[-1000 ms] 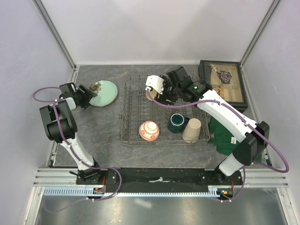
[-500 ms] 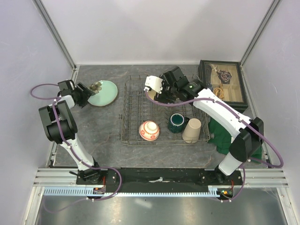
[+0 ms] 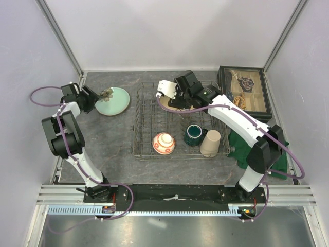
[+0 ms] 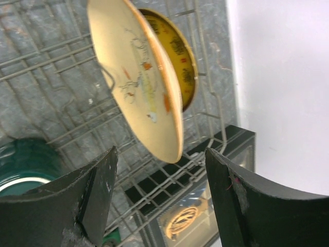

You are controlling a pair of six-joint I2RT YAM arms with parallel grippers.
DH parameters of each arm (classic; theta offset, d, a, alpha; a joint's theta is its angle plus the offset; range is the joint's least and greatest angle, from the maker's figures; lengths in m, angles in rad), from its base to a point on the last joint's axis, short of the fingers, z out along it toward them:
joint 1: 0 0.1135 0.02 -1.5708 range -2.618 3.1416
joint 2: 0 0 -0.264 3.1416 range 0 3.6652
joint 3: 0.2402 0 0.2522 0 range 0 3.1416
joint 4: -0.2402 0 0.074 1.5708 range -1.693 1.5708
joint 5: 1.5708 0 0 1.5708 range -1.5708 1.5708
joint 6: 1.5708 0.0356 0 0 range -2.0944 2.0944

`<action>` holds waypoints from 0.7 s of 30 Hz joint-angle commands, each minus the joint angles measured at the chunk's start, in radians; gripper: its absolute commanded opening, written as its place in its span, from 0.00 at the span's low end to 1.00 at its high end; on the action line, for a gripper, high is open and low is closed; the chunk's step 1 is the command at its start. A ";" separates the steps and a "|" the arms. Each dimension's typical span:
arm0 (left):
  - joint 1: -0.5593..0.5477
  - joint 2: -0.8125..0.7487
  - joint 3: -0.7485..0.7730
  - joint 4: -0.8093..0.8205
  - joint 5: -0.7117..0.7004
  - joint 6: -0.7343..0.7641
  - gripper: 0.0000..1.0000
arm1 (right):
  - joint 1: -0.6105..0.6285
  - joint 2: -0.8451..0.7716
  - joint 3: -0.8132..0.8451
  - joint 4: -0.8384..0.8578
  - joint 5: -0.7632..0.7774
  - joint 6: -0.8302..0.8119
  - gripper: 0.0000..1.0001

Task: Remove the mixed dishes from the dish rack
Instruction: Place the plate at the center of the board, then pick up the plate from the dish rack.

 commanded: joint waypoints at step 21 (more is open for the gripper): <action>0.002 -0.228 -0.005 -0.001 0.015 0.300 0.78 | -0.065 0.160 0.132 0.031 -0.005 -0.170 0.75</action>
